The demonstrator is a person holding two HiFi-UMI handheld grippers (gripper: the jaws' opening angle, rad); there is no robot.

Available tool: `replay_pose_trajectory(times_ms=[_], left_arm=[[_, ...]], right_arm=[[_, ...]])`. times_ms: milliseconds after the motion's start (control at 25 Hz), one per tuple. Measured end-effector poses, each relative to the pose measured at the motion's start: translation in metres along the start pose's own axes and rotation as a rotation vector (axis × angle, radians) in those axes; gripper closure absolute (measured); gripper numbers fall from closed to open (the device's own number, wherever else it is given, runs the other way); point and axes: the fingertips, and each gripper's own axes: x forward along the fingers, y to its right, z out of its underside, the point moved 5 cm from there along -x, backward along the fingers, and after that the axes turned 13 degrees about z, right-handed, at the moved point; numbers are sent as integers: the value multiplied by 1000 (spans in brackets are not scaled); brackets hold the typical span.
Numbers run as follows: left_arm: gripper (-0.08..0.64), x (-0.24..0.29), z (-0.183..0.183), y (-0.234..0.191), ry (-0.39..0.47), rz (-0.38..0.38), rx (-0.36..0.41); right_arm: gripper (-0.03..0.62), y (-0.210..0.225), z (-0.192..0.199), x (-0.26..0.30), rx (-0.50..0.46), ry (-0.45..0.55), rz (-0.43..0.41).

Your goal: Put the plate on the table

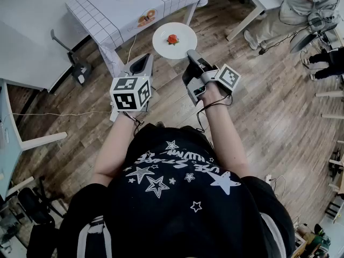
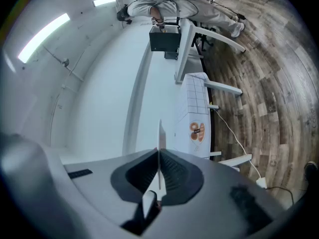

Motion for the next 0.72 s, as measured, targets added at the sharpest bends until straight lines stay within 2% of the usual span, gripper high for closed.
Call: replay_pose_trajectory(times_ms=[280, 720], left_arm=[[551, 9, -5, -7, 7, -12, 4], [551, 15, 0, -6, 7, 24, 7]], right_arm=[[572, 4, 1, 6, 4, 24, 19], [572, 3, -1, 3, 17, 65, 14]])
